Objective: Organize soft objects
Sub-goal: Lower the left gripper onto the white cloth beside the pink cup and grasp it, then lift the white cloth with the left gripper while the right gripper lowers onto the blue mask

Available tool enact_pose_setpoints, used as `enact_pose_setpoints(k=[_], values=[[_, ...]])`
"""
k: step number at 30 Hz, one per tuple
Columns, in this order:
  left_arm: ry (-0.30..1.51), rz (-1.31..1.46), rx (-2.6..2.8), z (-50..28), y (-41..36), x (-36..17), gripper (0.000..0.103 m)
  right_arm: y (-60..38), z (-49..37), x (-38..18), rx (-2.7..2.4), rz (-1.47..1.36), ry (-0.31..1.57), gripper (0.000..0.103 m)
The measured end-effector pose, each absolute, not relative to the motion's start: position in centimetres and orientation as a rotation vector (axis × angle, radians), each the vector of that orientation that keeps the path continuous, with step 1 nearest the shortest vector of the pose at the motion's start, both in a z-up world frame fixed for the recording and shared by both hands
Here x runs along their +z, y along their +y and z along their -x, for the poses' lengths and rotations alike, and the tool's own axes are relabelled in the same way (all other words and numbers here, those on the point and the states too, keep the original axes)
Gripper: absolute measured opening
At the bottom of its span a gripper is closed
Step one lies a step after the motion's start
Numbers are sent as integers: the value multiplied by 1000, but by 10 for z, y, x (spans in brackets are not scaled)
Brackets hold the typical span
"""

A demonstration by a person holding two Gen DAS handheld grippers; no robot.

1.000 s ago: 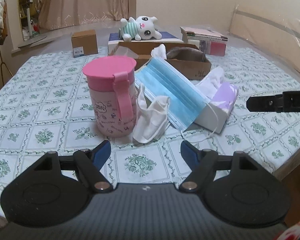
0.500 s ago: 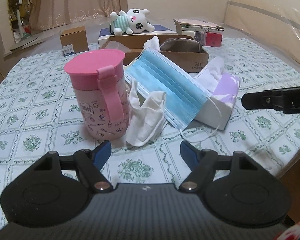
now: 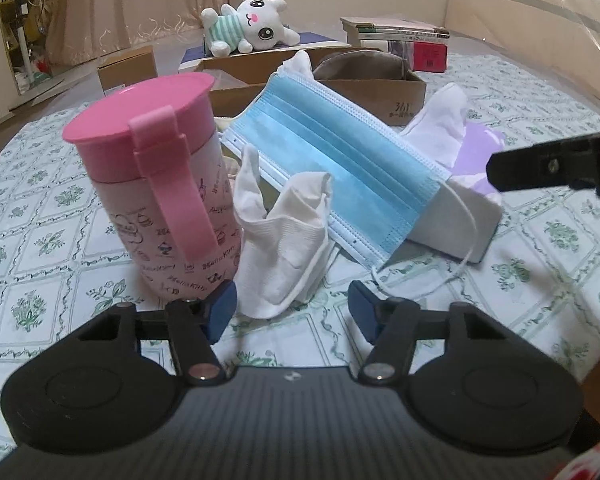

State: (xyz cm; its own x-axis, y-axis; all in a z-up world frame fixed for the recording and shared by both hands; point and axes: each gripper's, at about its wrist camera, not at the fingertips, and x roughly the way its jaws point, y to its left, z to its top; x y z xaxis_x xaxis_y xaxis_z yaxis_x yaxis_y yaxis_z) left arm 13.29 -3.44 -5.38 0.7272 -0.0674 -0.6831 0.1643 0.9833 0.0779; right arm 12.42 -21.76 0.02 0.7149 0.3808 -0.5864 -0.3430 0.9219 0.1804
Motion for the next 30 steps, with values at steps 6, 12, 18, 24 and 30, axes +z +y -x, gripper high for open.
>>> enact_pose_setpoints(k=[6,12,18,24,30], values=[[721,-164,-98,-145,-41,-64,56,-214,-134,-4,411,-47,663,63],[714,-178,-76,-157,-44,-72,42,-214,-139,-8,411,-40,666,63],[729,-171,-91,-164,-44,-73,11,-214,-143,-9,414,-28,666,63],[752,-171,-128,-148,-35,-64,7,-203,-144,-6,442,1,657,63],[775,-154,-152,-116,-14,-53,7,-180,-147,-7,511,54,656,63]])
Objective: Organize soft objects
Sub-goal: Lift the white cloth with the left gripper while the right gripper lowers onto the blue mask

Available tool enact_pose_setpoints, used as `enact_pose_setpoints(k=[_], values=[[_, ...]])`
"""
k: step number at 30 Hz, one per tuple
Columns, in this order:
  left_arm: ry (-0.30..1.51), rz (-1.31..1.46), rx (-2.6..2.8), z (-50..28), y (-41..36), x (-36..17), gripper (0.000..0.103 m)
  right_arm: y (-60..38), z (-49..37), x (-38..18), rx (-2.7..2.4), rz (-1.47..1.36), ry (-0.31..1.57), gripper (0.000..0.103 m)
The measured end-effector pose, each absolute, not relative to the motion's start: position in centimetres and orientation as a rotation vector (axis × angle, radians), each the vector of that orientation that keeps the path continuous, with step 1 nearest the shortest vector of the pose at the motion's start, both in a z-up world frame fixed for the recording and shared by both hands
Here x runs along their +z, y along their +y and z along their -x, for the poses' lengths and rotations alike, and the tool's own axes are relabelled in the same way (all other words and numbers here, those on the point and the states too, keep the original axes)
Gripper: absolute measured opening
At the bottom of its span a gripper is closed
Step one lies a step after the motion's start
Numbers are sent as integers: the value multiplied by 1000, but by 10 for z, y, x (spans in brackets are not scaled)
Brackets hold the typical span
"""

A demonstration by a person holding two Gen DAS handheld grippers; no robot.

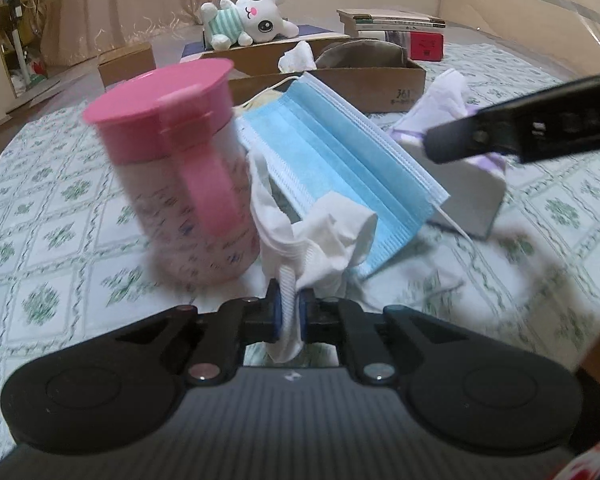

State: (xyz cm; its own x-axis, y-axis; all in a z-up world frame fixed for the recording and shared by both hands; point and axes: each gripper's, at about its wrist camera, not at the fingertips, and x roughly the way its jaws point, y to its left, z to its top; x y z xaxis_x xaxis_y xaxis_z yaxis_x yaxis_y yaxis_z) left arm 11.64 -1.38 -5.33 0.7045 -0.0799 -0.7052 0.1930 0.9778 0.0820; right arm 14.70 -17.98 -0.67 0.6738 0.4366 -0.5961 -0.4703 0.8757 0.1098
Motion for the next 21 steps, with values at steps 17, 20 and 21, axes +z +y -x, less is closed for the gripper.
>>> enact_pose_setpoints(k=[17,20,21], values=[[815,-103,-73,-77,58,-54,7,-101,-147,-48,543,185,737,63],[816,-89,-77,-77,63,-57,7,-90,-151,-59,487,191,747,63],[815,-83,-82,-77,64,-58,7,-86,-153,-63,468,193,750,63]])
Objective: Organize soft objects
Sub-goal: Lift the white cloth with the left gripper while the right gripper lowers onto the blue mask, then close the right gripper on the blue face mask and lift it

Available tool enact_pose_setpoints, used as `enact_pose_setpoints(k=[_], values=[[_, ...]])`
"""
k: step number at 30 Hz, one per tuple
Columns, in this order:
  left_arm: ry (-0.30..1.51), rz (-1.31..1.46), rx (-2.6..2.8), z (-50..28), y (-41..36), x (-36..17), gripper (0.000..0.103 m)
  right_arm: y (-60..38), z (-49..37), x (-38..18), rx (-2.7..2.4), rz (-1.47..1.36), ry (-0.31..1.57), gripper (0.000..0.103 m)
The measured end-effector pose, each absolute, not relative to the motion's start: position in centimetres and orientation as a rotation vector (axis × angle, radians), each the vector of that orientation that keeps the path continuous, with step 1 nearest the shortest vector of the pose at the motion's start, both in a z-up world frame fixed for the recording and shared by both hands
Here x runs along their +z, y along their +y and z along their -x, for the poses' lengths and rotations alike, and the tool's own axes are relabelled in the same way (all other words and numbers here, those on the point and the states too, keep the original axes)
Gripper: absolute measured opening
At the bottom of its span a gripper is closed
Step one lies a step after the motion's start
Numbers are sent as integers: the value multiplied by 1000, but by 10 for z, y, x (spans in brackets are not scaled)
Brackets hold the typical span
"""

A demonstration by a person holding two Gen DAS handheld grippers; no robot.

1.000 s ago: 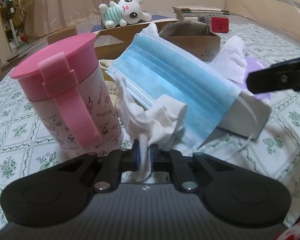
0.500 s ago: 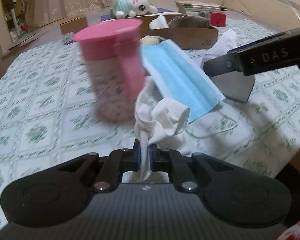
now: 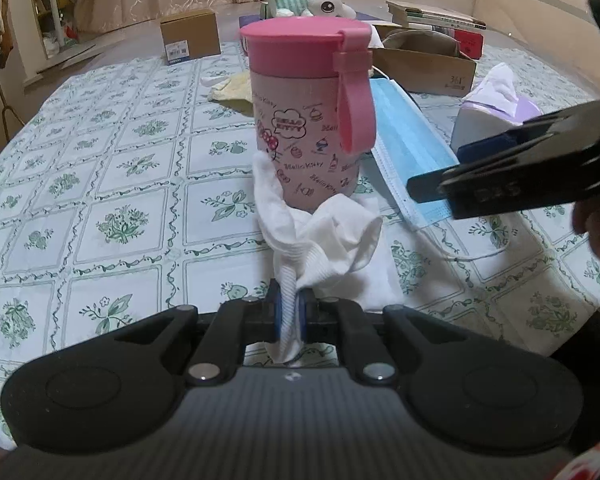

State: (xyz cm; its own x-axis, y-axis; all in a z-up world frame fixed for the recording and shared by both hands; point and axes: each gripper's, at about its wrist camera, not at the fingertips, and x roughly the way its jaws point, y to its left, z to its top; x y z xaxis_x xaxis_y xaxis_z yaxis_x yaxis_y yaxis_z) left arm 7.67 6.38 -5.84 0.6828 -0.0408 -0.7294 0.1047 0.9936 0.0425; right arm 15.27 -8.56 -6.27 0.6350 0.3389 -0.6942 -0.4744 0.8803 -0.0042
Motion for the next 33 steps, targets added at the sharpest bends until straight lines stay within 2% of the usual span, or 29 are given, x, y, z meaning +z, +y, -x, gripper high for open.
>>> enact_pose_setpoints(k=[13,14,15,17,21,31,32,33], values=[[801,-62,-122,-79,73,-66,7,-76,-166,-88,349,149,770,62],[800,-64,-124,-79,72,-66,7,-77,-166,-87,354,144,774,51],[800,-66,-124,-79,72,-66,7,-77,-165,-86,350,147,774,35],[799,-63,-123,-79,72,-66,7,-78,-163,-85,347,160,775,19],[796,-61,-124,-77,70,-64,7,-84,-155,-84,363,166,793,4],[799,-57,-123,-70,64,-64,7,-115,-119,-73,450,147,894,5],[799,-58,-121,-70,63,-64,7,-117,-117,-72,449,129,886,11],[799,-58,-121,-69,62,-64,7,-120,-115,-70,444,115,871,26]])
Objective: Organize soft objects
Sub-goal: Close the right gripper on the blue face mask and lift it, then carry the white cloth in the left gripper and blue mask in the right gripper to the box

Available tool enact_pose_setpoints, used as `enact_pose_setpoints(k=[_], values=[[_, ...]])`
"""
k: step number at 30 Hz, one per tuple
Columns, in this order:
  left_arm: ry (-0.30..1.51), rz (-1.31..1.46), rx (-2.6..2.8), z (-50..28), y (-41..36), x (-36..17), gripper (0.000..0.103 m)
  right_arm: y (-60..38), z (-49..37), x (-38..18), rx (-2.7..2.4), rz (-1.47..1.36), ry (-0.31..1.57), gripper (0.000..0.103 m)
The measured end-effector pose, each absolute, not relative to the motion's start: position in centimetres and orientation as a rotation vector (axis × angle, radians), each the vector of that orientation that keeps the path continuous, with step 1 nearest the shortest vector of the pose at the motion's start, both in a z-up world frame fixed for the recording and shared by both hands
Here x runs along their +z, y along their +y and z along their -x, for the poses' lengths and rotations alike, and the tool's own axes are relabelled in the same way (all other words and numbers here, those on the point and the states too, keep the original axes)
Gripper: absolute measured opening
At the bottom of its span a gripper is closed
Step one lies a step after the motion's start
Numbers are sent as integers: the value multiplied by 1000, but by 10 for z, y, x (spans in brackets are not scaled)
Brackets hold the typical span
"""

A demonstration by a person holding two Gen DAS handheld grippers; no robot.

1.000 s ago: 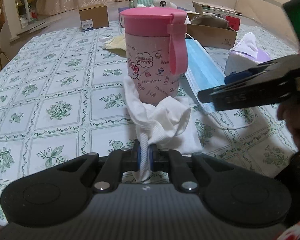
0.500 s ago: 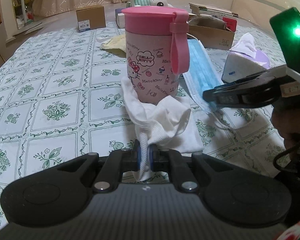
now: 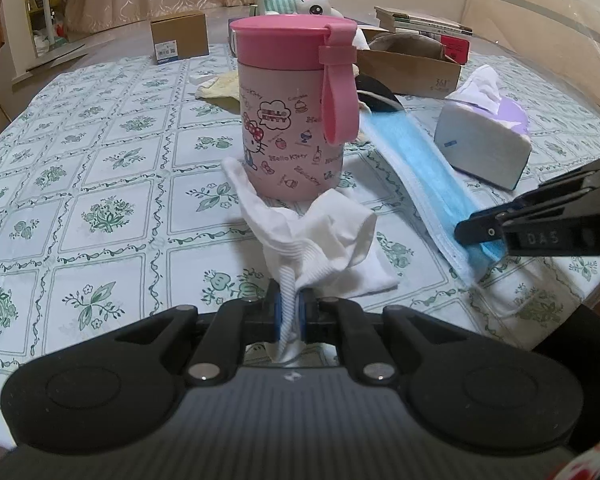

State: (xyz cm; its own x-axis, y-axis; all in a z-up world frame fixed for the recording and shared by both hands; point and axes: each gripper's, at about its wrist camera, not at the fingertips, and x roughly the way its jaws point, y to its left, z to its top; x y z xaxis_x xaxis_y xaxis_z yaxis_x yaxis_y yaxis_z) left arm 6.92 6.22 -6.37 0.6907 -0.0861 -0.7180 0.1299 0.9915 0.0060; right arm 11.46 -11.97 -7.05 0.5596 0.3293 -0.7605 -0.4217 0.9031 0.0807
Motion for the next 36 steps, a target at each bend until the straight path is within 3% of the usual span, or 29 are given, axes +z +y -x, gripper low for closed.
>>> enact_pose_setpoints(k=[3,7,9,16,19,22,23,24,25,36], values=[[801,-63,-118,-68,61,-63,7,-122,-110,-64,427,85,815,53],[807,-66,-116,-69,60,-63,7,-115,-119,-67,419,84,800,58],[810,-65,-114,-70,61,-64,7,-110,-125,-70,410,71,795,74],[816,-70,-115,-74,60,-65,7,-93,-133,-84,419,106,809,76],[817,-70,-116,-75,61,-66,7,-96,-131,-87,409,121,799,67],[817,-73,-118,-75,60,-66,7,-103,-131,-86,398,124,792,50],[817,-74,-118,-76,60,-65,7,-105,-131,-85,397,120,793,38],[817,-74,-118,-76,59,-65,7,-107,-132,-84,395,117,795,14],[816,-76,-119,-76,59,-64,7,-109,-132,-82,388,118,798,4],[784,-102,-129,-65,49,-41,7,-131,-110,-50,422,72,766,1]])
